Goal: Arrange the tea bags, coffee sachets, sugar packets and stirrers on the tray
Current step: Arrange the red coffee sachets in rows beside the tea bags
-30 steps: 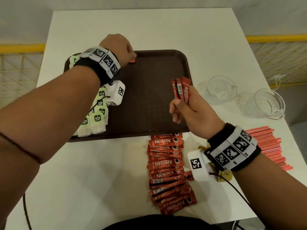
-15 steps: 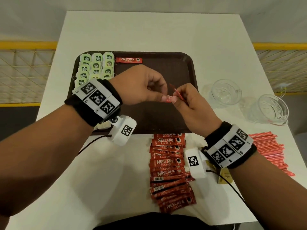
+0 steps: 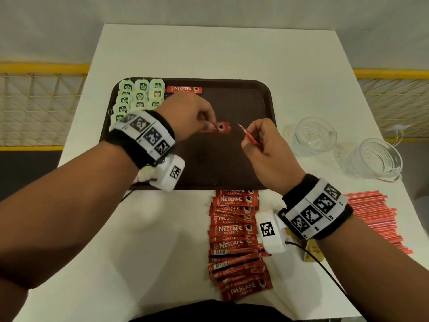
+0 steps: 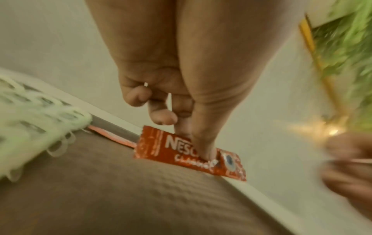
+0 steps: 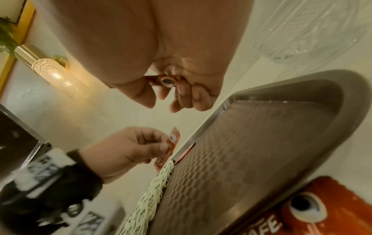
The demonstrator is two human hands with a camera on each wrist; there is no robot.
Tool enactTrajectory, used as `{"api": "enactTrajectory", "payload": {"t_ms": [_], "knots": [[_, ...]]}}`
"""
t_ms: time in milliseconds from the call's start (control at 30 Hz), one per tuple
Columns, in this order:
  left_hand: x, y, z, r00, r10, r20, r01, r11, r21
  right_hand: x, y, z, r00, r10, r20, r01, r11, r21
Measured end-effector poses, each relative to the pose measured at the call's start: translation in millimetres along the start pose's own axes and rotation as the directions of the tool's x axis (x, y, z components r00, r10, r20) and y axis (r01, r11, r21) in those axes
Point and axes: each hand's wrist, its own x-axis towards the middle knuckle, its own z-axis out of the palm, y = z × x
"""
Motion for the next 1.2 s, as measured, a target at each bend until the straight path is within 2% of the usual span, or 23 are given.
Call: {"api": "enactTrajectory", "payload": {"t_ms": [133,267,333,500,633,767,900,1033,1133,1200], "knots": [[36.6,-37.0,-9.9,0.979,-0.204,-0.025,0.204,0.952,0.229,-2.6,2.1,-2.9,0.998,0.049,0.044,-0.049,0.999,0.008],[60.6,-51.8,-10.6,0.967,-0.251,-0.05,0.255,0.926,0.277,-4.4,5.2,-0.2,0.994,0.068,0.08,-0.066,0.998,-0.024],[68.2,-56.8,-11.6,0.966,-0.253,-0.048,0.256,0.919,0.299,-4.2,6.6,0.3,0.994,0.075,0.079,-0.072,0.997,-0.037],[81.0,-61.7,-11.5,0.964,-0.248,0.094,0.19,0.892,0.409,-1.1,7.2,-2.2,0.993,0.09,0.082,-0.09,0.996,0.0],[91.4,-61.7,-14.6,0.971,-0.232,0.057,0.189,0.893,0.408,-3.4,3.1,-4.6,0.989,0.094,0.115,-0.097,0.995,0.021],[97.1,-59.7,-16.1,0.974,-0.226,0.035,0.189,0.882,0.431,-5.5,4.6,-8.0,0.974,0.164,0.157,-0.176,0.982,0.065],[98.1,-57.9,-15.6,0.973,-0.231,0.023,0.198,0.876,0.439,-5.3,6.1,-8.5,0.971,0.192,0.14,-0.193,0.981,-0.006],[86.6,-45.1,-17.5,0.988,-0.151,-0.037,0.154,0.908,0.39,-4.8,10.4,-9.4,0.987,0.117,0.113,-0.087,0.967,-0.241],[63.2,-15.6,-16.2,0.998,0.017,-0.064,-0.005,0.985,0.174,-5.0,11.8,-10.9,0.993,0.071,0.089,-0.045,0.962,-0.269],[39.5,7.3,-14.8,0.992,0.125,-0.026,-0.125,0.992,0.013,-4.7,11.0,-10.3,0.994,0.074,0.074,-0.053,0.966,-0.253]]}}
